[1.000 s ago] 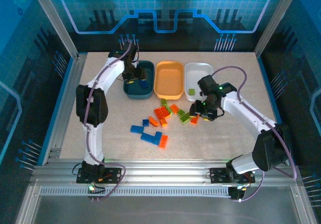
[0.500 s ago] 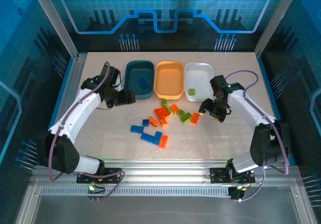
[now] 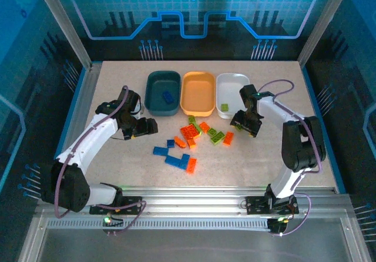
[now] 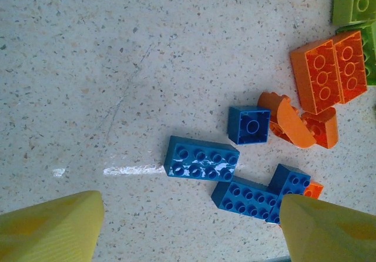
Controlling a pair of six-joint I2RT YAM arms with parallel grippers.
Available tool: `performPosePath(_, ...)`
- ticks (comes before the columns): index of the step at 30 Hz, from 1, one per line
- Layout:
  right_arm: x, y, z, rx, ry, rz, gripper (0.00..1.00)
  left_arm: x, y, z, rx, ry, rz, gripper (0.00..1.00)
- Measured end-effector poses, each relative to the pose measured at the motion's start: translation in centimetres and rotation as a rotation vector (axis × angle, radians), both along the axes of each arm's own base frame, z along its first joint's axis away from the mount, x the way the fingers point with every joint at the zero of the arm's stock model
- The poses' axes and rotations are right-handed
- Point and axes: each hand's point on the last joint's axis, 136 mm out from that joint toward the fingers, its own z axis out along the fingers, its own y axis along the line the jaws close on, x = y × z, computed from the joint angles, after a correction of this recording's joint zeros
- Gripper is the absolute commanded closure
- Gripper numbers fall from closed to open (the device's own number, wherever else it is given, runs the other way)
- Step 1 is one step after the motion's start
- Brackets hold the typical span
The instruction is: Sort the legos into containers by color
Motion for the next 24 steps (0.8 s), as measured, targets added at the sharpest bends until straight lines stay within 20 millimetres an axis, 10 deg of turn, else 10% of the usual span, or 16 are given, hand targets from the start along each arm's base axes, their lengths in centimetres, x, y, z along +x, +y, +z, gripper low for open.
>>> performPosePath(16,-1.2,-5.0,-2.0,-0.071,0.045,-0.090,0.29,0.4,-0.1,0.4,0.000,-0.012,-0.013,0.19)
performPosePath(24,-2.5,-5.1,0.3,-0.049,-0.021,-0.073,0.35,0.6,-0.4,0.3,-0.014,-0.012,-0.016,0.18)
